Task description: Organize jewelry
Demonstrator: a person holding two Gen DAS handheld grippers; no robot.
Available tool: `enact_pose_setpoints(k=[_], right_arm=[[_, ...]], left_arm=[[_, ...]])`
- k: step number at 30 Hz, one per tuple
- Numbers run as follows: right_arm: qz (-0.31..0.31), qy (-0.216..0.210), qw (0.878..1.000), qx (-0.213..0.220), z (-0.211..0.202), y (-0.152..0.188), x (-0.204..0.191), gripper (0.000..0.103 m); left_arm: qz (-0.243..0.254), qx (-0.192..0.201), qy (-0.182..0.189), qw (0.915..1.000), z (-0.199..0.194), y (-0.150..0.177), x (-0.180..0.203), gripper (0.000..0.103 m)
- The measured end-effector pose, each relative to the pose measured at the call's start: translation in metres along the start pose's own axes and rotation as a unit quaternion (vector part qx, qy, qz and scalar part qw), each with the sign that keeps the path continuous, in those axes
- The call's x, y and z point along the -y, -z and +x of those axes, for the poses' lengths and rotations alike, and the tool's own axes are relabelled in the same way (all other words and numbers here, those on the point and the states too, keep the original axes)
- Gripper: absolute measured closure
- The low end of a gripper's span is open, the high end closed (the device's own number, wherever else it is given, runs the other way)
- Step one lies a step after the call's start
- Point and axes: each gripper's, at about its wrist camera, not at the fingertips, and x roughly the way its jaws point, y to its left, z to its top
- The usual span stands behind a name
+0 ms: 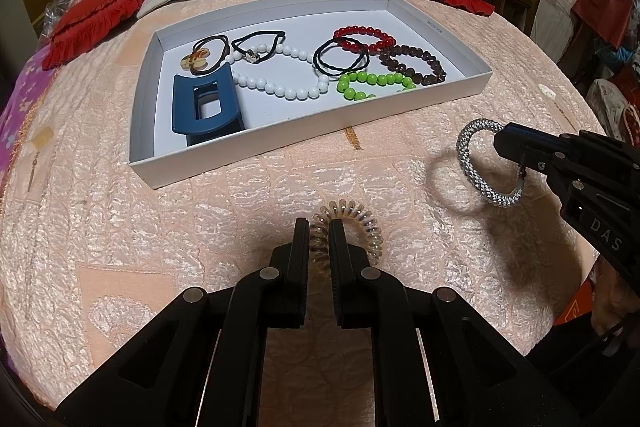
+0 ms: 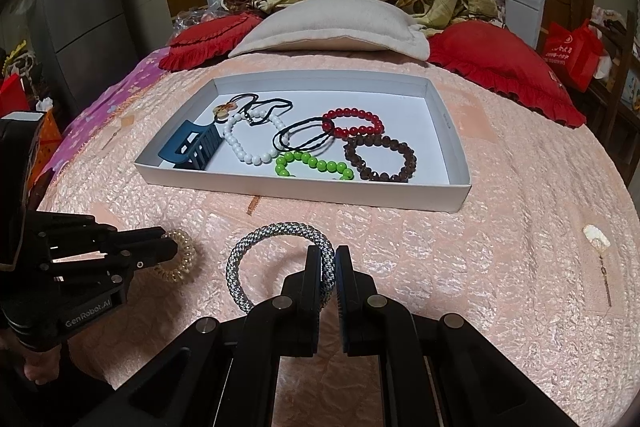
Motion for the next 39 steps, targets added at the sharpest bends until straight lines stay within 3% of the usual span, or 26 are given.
enact_pose_setpoints(k=[39], right_arm=[[-0.001, 0.011, 1.0, 0.009, -0.0066, -0.0025, 0.0017, 0.097]], left_arm=[[0.006, 0.006, 0.0, 1.0, -0.0011, -0.0039, 0.0078, 0.095]])
